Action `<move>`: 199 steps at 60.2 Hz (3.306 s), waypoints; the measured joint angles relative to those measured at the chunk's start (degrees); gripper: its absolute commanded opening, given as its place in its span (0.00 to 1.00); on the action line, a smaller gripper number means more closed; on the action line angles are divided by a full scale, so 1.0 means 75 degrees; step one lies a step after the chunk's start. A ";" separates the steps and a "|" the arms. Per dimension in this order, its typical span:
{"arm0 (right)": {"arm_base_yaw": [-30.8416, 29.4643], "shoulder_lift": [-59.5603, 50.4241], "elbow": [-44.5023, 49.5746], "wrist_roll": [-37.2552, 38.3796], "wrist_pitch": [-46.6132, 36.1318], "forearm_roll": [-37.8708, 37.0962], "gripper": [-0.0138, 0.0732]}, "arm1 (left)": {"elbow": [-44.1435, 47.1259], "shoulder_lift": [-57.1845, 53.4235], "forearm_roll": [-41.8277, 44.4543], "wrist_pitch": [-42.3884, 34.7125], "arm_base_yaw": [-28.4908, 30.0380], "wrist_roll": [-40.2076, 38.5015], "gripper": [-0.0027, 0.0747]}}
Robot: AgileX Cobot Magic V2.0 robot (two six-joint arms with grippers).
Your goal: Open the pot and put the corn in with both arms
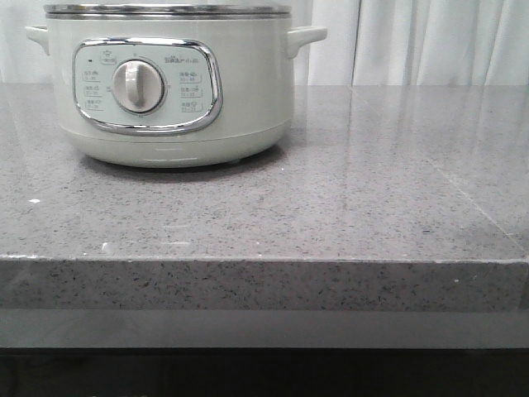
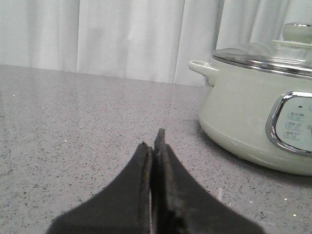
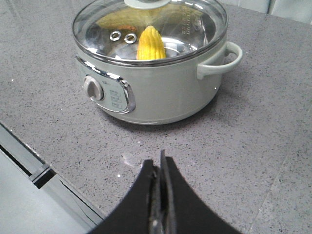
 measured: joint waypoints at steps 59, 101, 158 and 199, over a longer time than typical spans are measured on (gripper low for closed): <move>-0.0130 -0.0148 0.0268 0.0000 -0.0145 -0.0074 0.08 | 0.0000 0.0000 -0.0013 -0.0013 0.0000 0.0000 0.01; -0.3478 -0.5805 0.6475 0.0000 -0.3393 -0.0185 0.08 | 0.0000 0.0000 -0.0016 -0.0013 0.0016 0.0043 0.01; -0.3556 -0.6159 0.6604 0.0544 -0.3348 -0.1010 0.08 | 0.0000 0.0000 -0.0016 -0.0040 0.0016 0.0043 0.01; -0.3850 -0.6159 0.6604 0.0892 -0.3361 -0.1351 0.08 | 0.0000 0.0000 -0.0016 -0.0040 0.0016 0.0000 0.01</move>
